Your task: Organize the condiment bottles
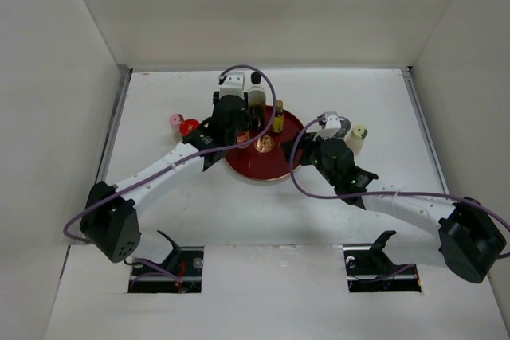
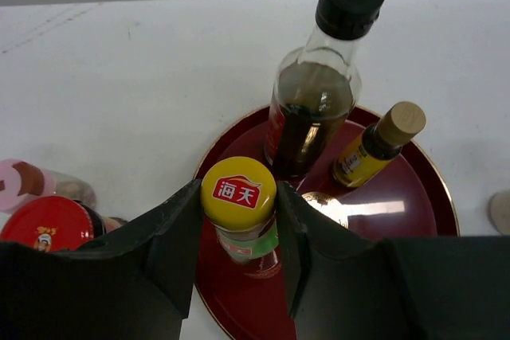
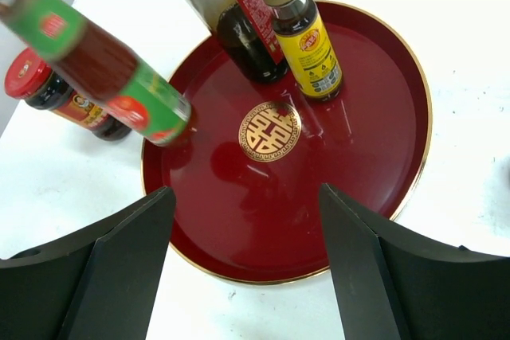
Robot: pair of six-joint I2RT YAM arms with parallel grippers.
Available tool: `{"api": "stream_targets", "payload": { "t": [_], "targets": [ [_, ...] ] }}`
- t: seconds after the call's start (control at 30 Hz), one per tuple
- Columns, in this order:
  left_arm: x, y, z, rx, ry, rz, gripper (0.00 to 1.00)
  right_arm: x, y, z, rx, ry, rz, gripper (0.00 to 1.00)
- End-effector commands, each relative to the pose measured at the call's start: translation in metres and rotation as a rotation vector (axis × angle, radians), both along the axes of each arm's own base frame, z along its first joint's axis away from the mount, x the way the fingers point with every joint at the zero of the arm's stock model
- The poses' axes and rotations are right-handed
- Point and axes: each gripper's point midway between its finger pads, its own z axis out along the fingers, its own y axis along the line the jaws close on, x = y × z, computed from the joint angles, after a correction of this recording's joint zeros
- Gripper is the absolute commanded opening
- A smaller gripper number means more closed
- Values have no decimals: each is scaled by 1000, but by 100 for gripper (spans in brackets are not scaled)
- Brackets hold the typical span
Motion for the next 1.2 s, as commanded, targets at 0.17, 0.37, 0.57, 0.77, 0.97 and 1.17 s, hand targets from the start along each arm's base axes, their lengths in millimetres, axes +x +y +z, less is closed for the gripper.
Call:
{"api": "stream_targets", "payload": {
  "t": [0.17, 0.37, 0.57, 0.77, 0.97, 1.17],
  "targets": [
    [17, -17, 35, -127, -148, 7, 18, 6, 1, 19, 63, -50, -8, 79],
    [21, -18, -2, -95, -115, 17, 20, 8, 1, 15, 56, -40, -11, 79],
    [19, -20, -17, -80, -99, 15, 35, 10, -1, 15, 57, -41, -18, 81],
    [6, -13, 7, -103, -146, 29, 72, 9, 0, 15, 57, -41, -16, 84],
    [-25, 22, 28, -119, -169, 78, 85, 9, 0, 16, 58, -42, -15, 84],
    [-55, 89, -11, -105, -42, 228, 86, 9, -1, 16, 59, -43, -16, 88]
  ]
}}
